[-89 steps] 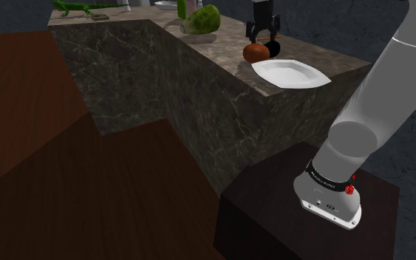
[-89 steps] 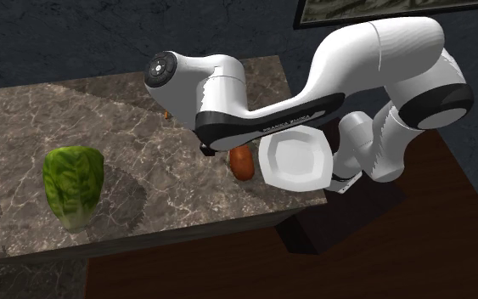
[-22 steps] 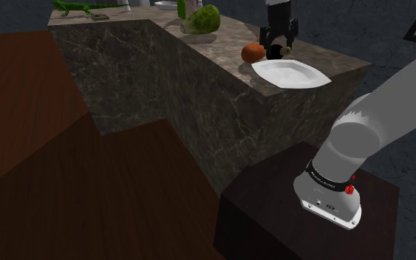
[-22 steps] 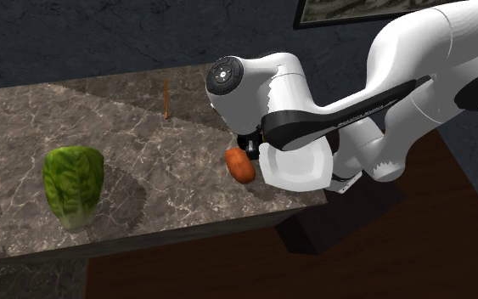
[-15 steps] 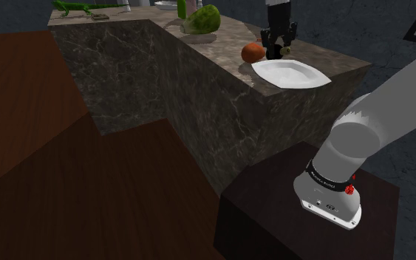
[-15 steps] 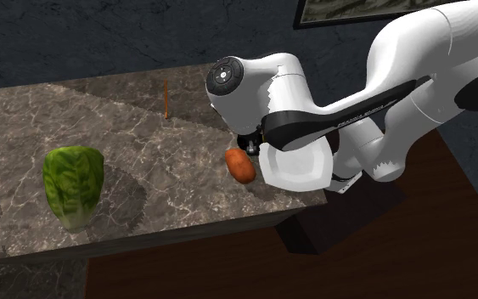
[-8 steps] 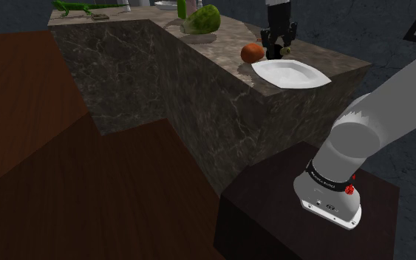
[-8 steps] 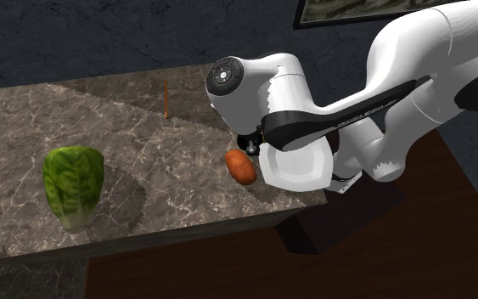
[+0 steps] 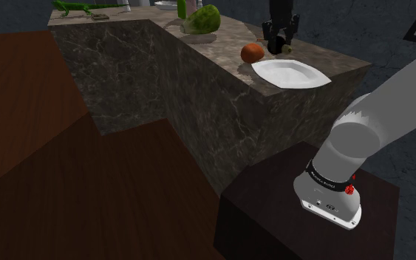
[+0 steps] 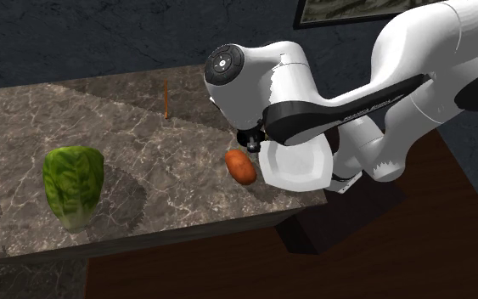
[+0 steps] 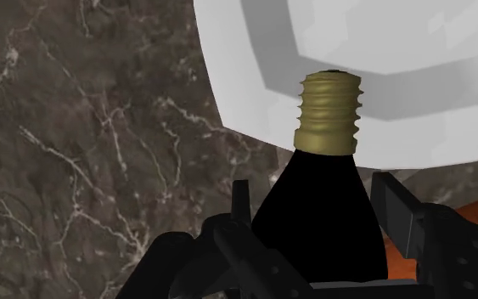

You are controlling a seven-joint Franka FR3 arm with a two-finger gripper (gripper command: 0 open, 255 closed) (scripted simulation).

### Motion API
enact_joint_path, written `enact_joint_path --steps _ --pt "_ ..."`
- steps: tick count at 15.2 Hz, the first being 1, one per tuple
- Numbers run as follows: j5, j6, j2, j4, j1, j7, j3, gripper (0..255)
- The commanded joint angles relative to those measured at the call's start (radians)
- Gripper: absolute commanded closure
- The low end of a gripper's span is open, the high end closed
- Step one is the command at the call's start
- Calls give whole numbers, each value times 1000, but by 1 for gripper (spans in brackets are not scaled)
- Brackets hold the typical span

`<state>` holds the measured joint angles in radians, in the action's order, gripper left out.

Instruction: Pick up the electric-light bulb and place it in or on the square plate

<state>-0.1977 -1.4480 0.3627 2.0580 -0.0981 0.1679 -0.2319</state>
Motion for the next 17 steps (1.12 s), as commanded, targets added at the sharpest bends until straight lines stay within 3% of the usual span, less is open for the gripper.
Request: enact_joint_path --steps 1,12,17 --pt "1 31 -4 -35 0 -5 1 255" --pt "5 176 -36 -213 4 -27 8 255" --pt "24 210 134 -65 19 61 75 255"
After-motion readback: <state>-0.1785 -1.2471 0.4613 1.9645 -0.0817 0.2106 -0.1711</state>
